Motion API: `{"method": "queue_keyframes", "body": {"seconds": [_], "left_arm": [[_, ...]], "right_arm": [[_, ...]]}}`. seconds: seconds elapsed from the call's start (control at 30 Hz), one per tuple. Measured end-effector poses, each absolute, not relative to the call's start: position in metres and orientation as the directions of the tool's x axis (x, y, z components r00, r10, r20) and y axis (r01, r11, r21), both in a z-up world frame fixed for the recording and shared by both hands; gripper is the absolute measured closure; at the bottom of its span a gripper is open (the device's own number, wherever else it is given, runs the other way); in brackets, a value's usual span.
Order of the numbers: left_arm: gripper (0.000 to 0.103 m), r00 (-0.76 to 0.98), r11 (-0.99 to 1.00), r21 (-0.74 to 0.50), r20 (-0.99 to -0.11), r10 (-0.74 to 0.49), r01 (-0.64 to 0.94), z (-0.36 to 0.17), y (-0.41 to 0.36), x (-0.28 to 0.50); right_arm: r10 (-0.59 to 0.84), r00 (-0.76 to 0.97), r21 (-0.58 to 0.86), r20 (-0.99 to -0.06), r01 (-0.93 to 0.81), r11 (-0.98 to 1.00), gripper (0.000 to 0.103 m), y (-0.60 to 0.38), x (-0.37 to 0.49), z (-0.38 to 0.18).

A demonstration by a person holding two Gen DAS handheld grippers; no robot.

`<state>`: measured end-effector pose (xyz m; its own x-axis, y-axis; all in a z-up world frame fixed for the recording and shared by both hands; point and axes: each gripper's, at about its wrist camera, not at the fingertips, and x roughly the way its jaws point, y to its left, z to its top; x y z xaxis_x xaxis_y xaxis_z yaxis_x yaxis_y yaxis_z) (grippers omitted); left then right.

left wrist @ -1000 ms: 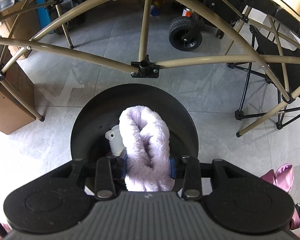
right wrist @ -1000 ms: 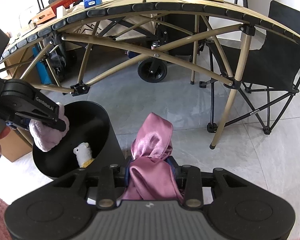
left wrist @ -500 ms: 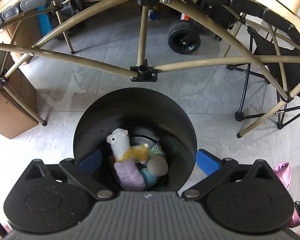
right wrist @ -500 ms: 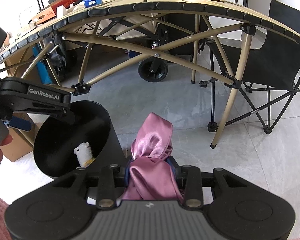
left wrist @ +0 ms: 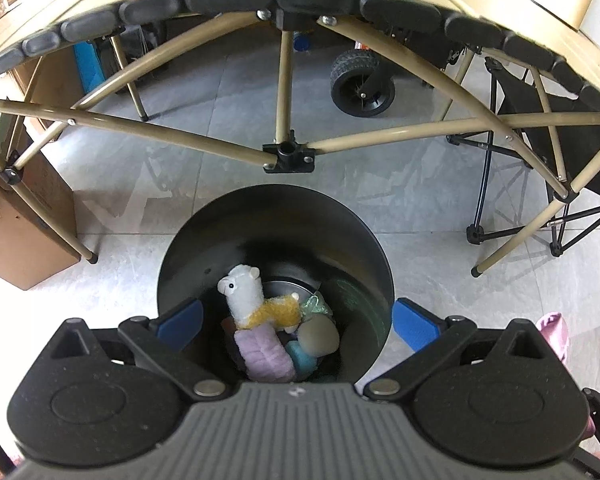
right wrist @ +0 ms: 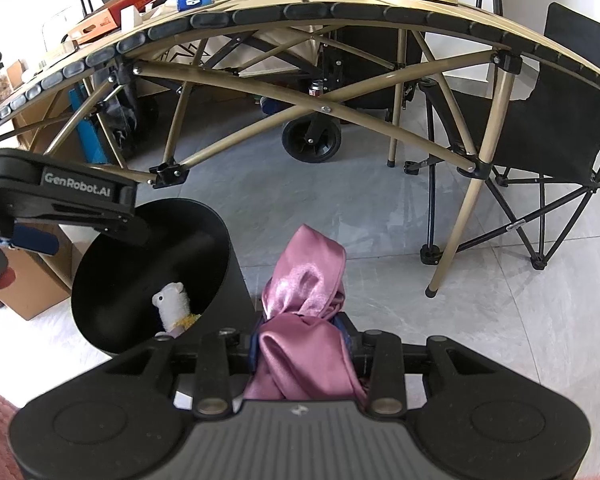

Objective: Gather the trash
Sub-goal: 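Move the left tool aside while the right tool brings the pink bow over the bin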

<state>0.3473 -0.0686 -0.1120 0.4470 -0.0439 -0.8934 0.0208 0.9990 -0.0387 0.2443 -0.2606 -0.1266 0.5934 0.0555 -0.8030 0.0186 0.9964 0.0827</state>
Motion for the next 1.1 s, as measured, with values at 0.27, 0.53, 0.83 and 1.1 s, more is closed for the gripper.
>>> {"method": "queue_keyframes", "body": {"seconds": [0.27, 0.53, 0.83, 1.1], "left_arm": [[0.000, 0.467, 0.999, -0.042, -0.883, -0.041, 0.007, -0.104, -0.051, 0.340], [0.000, 0.487, 0.998, -0.052, -0.873, -0.035, -0.021, -0.094, -0.022, 0.331], [0.000, 0.506, 0.994, -0.061, -0.862, -0.006, -0.092, -0.087, 0.019, 0.321], [0.000, 0.513, 0.987, -0.051, -0.857, 0.036, -0.154, -0.088, 0.058, 0.311]], "right_arm": [[0.070, 0.598, 0.075, -0.798, -0.016, 0.997, 0.068, -0.242, 0.249, -0.123], [0.100, 0.597, 0.073, -0.796, -0.069, 0.995, 0.068, -0.215, 0.257, -0.120], [0.148, 0.616, 0.096, -0.774, -0.117, 0.989, 0.068, -0.178, 0.273, -0.111], [0.177, 0.594, 0.102, -0.785, -0.158, 0.982, 0.068, -0.146, 0.287, -0.113]]}}
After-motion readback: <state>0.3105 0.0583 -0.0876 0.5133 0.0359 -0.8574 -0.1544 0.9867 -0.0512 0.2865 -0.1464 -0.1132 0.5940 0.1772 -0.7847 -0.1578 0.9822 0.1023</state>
